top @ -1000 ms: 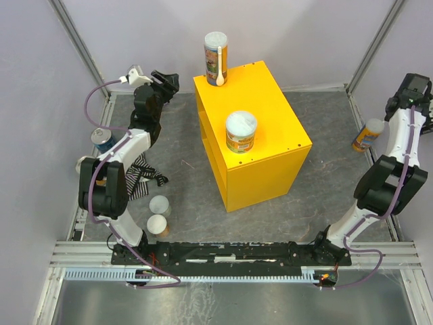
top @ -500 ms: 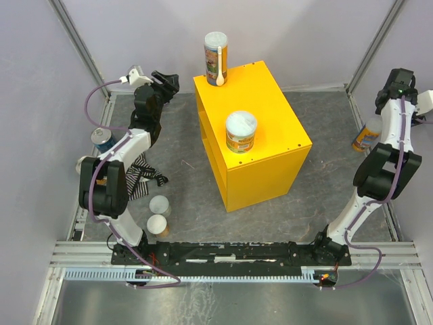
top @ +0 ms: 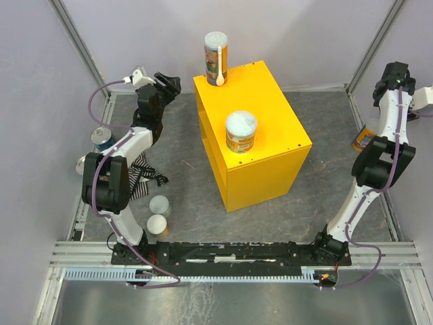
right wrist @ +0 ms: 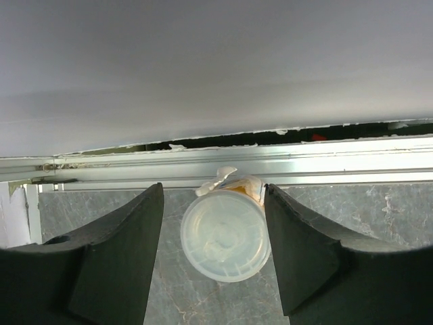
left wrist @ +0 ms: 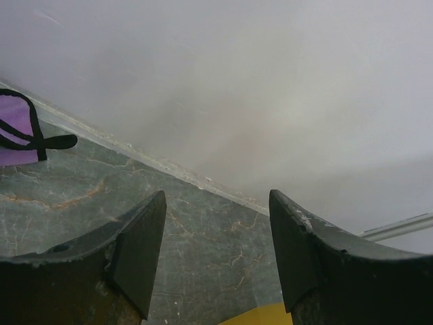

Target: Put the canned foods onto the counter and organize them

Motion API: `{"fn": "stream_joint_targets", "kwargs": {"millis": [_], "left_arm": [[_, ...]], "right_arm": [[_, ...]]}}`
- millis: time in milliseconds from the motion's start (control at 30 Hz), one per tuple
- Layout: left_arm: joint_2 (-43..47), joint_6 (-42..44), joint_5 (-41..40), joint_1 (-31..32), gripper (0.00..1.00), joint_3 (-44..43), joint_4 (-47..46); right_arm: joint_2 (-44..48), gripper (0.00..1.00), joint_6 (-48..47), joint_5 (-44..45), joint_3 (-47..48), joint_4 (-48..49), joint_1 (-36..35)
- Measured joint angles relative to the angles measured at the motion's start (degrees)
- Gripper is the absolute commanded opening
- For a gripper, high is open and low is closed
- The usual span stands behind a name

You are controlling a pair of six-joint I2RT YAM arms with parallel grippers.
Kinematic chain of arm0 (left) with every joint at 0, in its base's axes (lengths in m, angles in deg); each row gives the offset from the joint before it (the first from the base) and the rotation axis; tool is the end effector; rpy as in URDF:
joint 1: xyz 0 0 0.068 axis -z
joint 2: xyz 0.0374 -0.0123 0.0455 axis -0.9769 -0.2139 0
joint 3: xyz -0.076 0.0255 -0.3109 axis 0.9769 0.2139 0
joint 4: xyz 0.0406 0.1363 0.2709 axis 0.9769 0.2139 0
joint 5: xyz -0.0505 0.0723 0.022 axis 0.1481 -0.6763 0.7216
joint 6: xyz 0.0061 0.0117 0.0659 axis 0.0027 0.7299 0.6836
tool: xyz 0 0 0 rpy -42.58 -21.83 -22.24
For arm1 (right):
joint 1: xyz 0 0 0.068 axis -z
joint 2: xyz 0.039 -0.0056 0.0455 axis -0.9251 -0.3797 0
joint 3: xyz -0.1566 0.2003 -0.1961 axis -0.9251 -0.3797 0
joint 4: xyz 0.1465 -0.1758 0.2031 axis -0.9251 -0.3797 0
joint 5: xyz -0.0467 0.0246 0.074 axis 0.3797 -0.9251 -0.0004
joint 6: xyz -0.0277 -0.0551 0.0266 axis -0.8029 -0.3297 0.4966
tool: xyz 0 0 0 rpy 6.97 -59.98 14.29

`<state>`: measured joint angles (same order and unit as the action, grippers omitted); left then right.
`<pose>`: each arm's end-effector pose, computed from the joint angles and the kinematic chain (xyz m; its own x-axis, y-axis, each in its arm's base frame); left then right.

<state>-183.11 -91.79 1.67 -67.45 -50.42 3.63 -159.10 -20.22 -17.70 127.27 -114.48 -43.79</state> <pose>0.4822 -0.0797 0.3292 -0.0331 -0.6560 -0.7540 0.0344 0.7533 -0.6568 0.4738 -0.2495 0.3470 0.2728 0.6144 -0.7404 0.9569 -0.0934 0.2750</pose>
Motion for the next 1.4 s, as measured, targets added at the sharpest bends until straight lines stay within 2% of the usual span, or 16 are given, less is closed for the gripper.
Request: {"fn": "stream_joint_targets", "kwargs": {"millis": [233,567,767,1100,1200,1300,1400], "left_arm": [[-1.0,0.0,-0.1,0.0,0.68,-3.8,3.2],[-5.6,-0.1,-0.3,0.2,0.68,-13.8,9.0],[-8.3,-0.1,0.0,0.2,0.67,-18.5,13.9],[-11.5,-0.1,0.2,0.3,0.67,-29.6,23.0],[-13.1,-0.1,0.5,0.3,0.67,-33.4,25.0],[-15.1,-0.1,1.2,0.3,0.67,-37.3,27.8],[-16.8,-0.1,2.2,0.3,0.67,-40.6,30.5]], "right_arm": [[-8.0,0.71,3.5,0.4,16.0,-11.4,-0.6],[-9.7,0.69,4.8,-0.8,19.8,-18.1,-0.6],[-13.4,0.8,3.3,-0.8,27.3,-21.4,-0.7],[-13.6,0.59,-4.1,-2.7,28.0,-18.9,-2.4],[-13.3,0.57,-4.4,-3.6,27.8,-17.7,-3.3],[-11.6,0.55,-3.1,-4.5,23.7,-17.3,-4.4],[-9.4,0.48,-0.9,-4.4,17.4,-17.2,-5.6]]}}
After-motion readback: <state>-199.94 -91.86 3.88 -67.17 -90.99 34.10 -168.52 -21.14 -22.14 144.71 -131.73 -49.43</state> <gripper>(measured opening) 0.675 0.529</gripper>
